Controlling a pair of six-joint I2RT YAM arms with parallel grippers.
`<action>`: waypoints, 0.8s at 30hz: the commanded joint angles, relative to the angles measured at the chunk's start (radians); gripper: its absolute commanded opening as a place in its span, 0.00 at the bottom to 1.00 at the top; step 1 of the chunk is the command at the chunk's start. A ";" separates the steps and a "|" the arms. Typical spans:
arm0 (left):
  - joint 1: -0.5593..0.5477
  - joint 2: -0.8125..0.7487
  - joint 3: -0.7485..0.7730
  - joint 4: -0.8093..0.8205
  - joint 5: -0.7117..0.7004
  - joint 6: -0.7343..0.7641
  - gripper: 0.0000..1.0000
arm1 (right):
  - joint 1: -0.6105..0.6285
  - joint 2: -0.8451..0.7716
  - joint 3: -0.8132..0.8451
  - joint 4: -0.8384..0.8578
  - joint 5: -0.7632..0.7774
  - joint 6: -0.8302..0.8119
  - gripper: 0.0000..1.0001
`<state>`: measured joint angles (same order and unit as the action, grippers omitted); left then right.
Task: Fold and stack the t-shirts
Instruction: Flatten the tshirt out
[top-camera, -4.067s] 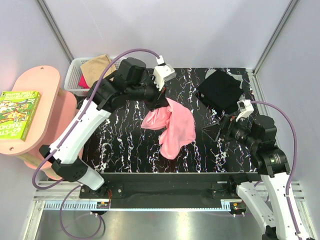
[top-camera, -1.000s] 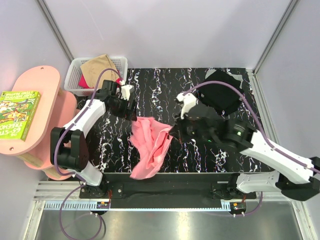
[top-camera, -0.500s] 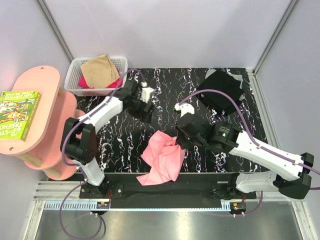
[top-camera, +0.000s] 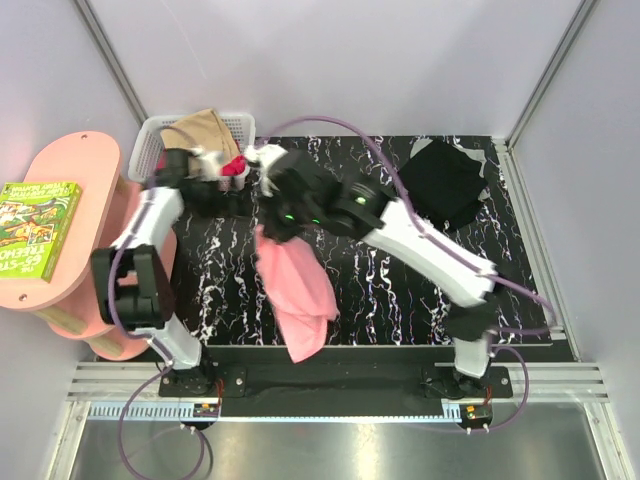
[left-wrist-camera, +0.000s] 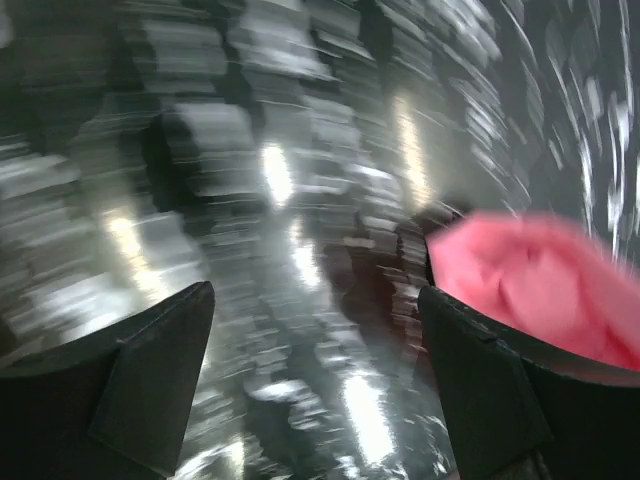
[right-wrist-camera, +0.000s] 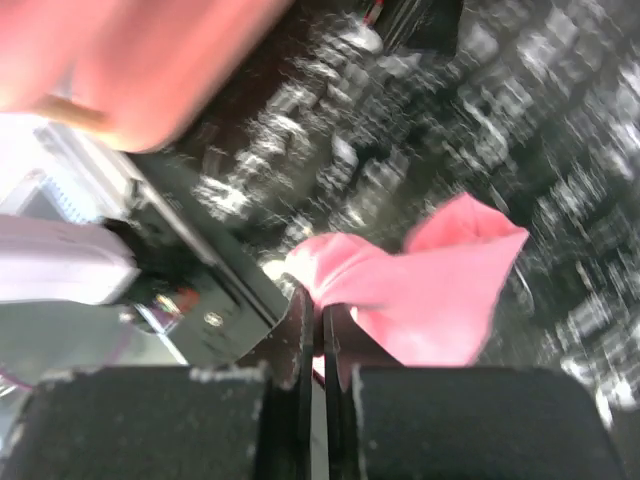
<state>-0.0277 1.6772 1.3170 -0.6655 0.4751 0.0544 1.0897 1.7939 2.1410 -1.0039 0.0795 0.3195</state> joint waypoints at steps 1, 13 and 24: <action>0.268 -0.180 0.028 -0.031 0.198 -0.019 0.88 | 0.062 0.351 0.714 -0.201 -0.150 -0.128 0.00; 0.318 -0.238 -0.027 -0.003 0.313 -0.031 0.87 | -0.019 -0.140 0.136 -0.070 0.222 -0.109 0.00; -0.074 -0.252 -0.079 -0.049 0.140 0.142 0.87 | -0.228 -0.554 -0.599 -0.085 0.266 0.162 0.00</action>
<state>0.0269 1.4353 1.2537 -0.6945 0.6838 0.0944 0.8722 1.2526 1.6844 -1.1038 0.3244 0.3752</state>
